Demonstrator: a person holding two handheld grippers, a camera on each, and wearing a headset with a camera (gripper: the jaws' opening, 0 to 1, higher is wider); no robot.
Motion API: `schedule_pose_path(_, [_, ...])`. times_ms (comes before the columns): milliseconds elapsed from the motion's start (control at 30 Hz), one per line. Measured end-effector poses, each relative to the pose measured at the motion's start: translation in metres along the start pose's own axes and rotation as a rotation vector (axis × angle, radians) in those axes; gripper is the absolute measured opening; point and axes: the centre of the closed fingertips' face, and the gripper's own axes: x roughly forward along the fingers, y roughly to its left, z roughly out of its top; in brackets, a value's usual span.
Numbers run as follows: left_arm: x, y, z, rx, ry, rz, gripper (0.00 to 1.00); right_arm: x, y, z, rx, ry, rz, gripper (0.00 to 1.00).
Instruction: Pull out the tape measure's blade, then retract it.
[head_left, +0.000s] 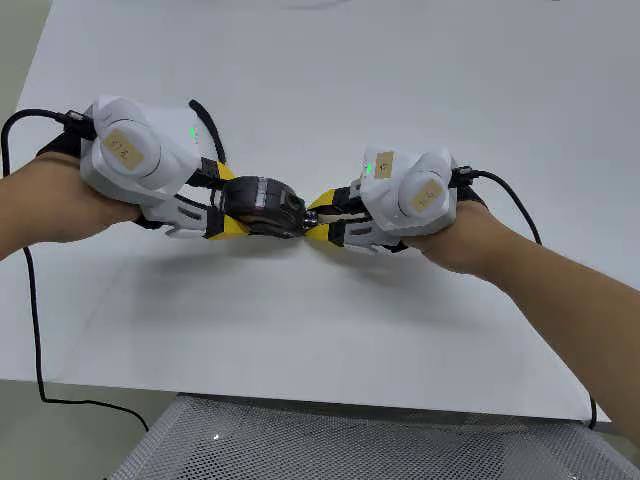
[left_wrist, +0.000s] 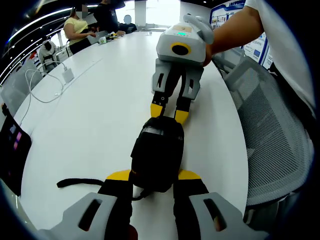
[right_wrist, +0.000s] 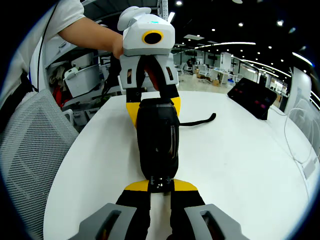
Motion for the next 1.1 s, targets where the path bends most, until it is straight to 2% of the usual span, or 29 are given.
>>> schedule_pose_path(1100, [0.0001, 0.0001, -0.0007, 0.014, -0.001, -0.001, 0.25, -0.0032, -0.0003, -0.0025, -0.038, 0.042, -0.006, 0.09])
